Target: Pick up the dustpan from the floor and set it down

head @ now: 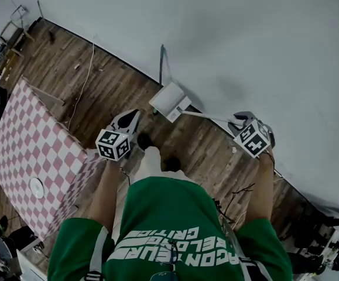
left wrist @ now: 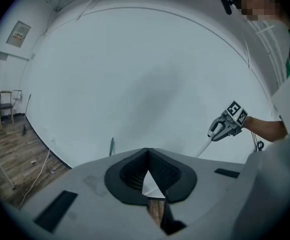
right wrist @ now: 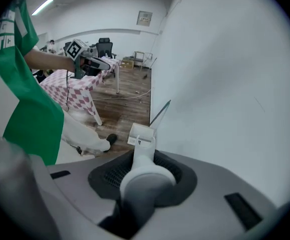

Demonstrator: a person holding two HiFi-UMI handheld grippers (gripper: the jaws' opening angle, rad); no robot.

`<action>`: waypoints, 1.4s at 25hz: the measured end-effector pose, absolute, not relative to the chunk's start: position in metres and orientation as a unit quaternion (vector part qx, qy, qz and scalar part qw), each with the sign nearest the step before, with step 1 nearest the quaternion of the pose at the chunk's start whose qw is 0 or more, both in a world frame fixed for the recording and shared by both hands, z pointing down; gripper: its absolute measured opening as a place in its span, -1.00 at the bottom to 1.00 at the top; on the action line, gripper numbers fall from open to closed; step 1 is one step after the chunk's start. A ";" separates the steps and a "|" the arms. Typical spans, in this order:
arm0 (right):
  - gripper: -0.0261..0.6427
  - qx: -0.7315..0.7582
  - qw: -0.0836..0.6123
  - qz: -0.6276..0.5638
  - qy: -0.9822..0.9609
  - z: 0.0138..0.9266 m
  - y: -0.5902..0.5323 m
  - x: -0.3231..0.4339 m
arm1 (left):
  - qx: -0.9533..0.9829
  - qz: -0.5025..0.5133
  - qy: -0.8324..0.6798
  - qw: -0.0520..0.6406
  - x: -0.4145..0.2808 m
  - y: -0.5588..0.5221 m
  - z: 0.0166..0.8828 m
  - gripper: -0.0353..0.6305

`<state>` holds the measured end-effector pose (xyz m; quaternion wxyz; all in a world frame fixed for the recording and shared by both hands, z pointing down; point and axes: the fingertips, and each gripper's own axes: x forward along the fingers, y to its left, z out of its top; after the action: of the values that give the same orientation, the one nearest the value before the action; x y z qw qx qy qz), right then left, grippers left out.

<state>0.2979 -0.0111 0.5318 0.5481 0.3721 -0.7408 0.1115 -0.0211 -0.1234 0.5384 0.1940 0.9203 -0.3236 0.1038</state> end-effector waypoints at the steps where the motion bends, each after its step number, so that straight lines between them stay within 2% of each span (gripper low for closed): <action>1: -0.57 0.379 0.540 0.112 -0.743 0.530 -0.004 0.300 | 0.921 0.104 -0.323 0.191 -0.019 -0.120 0.536 -0.88; 11: -0.57 0.404 0.512 0.124 -0.748 0.536 0.056 0.307 | 0.926 0.101 -0.323 0.168 -0.004 -0.089 0.518 -0.88; 25: -0.57 0.402 0.519 0.150 -0.739 0.571 0.085 0.306 | 0.936 0.116 -0.303 0.139 0.012 -0.058 0.513 -0.88; 35: -0.57 0.405 0.523 0.155 -0.734 0.578 0.090 0.305 | 0.934 0.105 -0.302 0.161 0.008 -0.056 0.518 -0.88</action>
<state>0.3047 0.0900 0.5781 0.5228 0.4050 -0.7340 0.1547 0.0075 -0.0558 0.5178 0.1607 0.9339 -0.3016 0.1048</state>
